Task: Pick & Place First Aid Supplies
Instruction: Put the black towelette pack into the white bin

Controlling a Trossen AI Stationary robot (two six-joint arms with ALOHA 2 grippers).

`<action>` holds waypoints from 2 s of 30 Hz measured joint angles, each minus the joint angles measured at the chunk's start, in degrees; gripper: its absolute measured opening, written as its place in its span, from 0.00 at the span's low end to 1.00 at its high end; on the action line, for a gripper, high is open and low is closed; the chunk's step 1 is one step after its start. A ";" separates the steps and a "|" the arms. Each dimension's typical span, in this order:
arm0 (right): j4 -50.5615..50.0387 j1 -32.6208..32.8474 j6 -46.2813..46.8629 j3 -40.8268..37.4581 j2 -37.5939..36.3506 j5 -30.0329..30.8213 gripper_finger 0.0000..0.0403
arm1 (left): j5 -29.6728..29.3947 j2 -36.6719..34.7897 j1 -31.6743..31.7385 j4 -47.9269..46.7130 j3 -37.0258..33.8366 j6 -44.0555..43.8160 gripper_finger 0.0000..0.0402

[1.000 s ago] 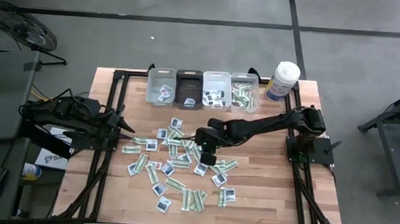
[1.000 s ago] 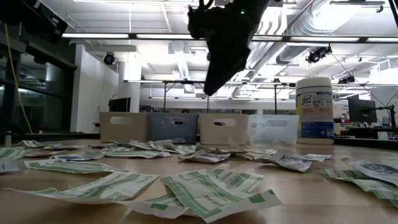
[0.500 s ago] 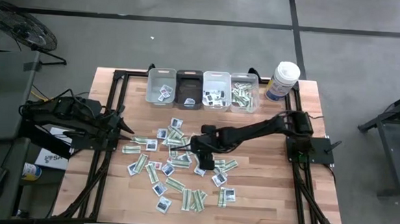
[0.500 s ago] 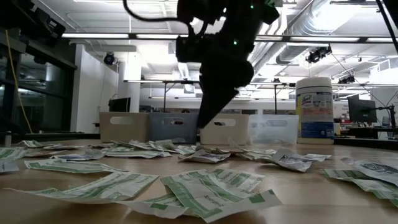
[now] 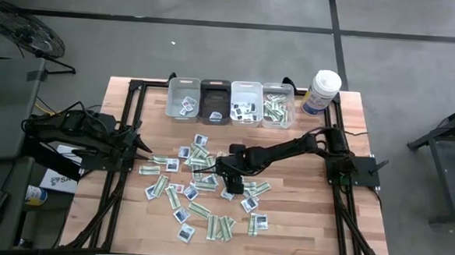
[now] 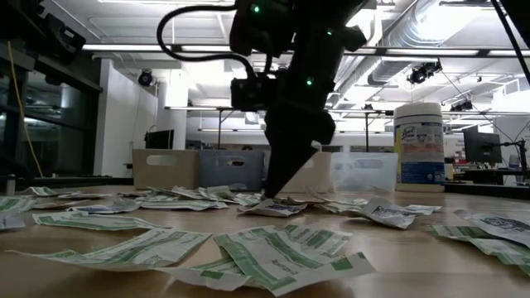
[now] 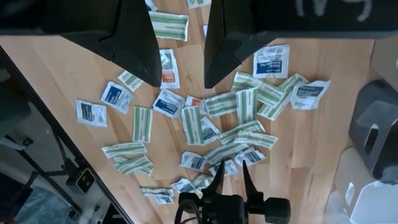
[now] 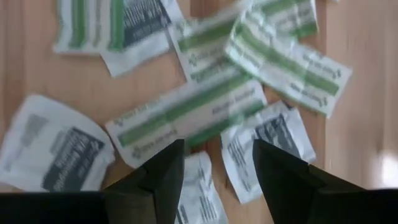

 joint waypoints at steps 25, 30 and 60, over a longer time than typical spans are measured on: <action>0.03 -3.69 3.97 0.33 4.41 -5.20 0.31 | 0.42 0.00 0.00 -1.46 0.00 -1.29 0.30; -0.22 -3.61 4.67 0.28 4.55 -2.96 0.18 | 0.42 0.00 0.00 -1.51 0.00 -1.29 0.30; -7.59 -2.70 5.20 -0.17 -11.19 8.86 0.00 | -2.21 -0.02 0.00 -0.88 0.00 -1.91 0.30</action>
